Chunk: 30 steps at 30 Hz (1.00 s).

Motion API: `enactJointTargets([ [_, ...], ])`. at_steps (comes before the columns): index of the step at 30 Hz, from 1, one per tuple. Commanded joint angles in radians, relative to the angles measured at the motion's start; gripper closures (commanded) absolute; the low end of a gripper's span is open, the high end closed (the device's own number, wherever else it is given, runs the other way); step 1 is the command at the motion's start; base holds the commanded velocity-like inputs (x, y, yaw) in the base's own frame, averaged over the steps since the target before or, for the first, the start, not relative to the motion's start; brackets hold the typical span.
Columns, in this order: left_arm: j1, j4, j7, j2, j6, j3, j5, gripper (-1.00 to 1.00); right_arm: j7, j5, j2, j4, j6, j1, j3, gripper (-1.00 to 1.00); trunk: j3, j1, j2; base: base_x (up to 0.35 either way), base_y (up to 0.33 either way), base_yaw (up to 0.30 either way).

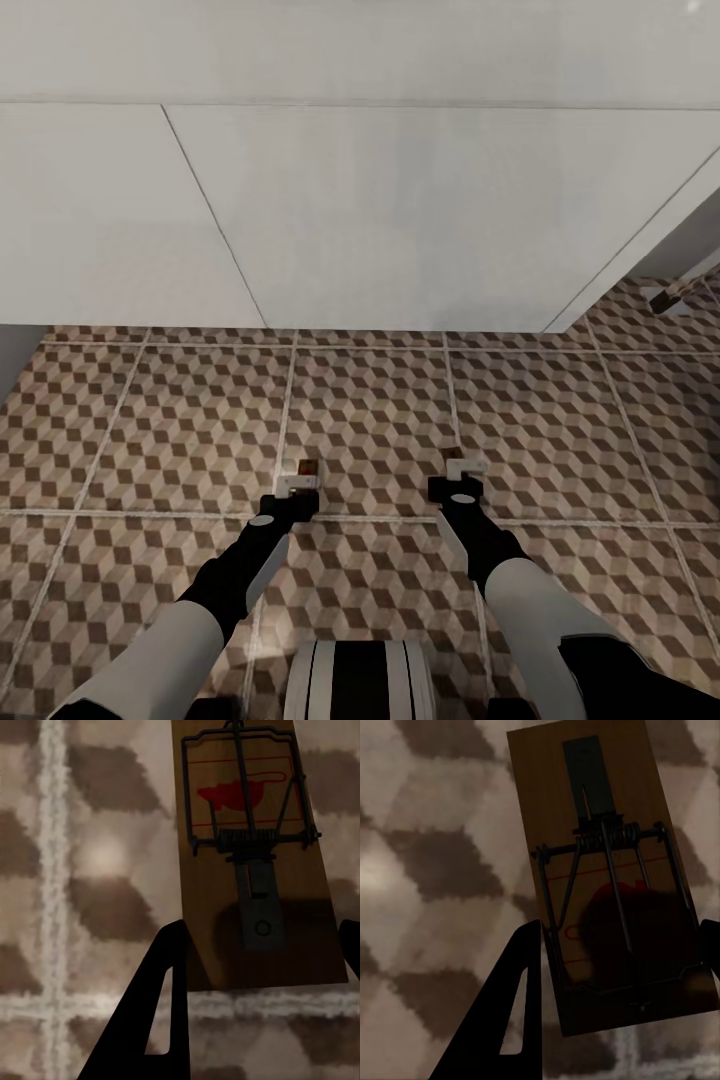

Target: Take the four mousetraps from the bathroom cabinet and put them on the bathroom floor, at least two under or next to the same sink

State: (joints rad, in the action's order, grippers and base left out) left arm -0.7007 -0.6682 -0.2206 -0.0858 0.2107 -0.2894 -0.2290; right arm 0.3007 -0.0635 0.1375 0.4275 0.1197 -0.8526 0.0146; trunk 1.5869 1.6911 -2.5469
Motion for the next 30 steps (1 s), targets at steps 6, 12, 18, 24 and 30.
enactJointTargets([
  [6,0.000,-0.015,-0.012,0.001,0.004,-0.005,-0.009,1.00,0.001,-0.004,0.001,0.002,0.007,0.001,0.001,1.00,0.008,0.001,-0.001,0.000,0.000,0.000],
  [12,0.000,-0.029,-0.011,0.001,0.005,-0.004,-0.009,1.00,0.001,-0.005,0.001,0.002,0.007,0.001,0.001,1.00,0.028,0.003,-0.002,0.000,0.000,0.000],
  [18,0.000,-0.035,-0.011,0.001,0.005,-0.004,-0.009,1.00,0.001,-0.005,0.001,0.002,0.006,0.001,0.001,1.00,0.028,0.003,-0.002,0.000,0.000,0.000],
  [24,0.000,-0.036,-0.012,0.001,0.005,-0.004,-0.009,1.00,0.001,-0.006,0.001,0.002,0.006,0.001,0.001,1.00,0.028,0.003,-0.002,0.000,0.000,0.000],
  [30,0.000,-0.033,-0.017,0.003,-0.001,-0.009,-0.008,1.00,0.001,-0.007,0.001,0.002,0.003,0.000,0.001,1.00,0.028,0.003,-0.002,0.000,0.000,0.000],
])
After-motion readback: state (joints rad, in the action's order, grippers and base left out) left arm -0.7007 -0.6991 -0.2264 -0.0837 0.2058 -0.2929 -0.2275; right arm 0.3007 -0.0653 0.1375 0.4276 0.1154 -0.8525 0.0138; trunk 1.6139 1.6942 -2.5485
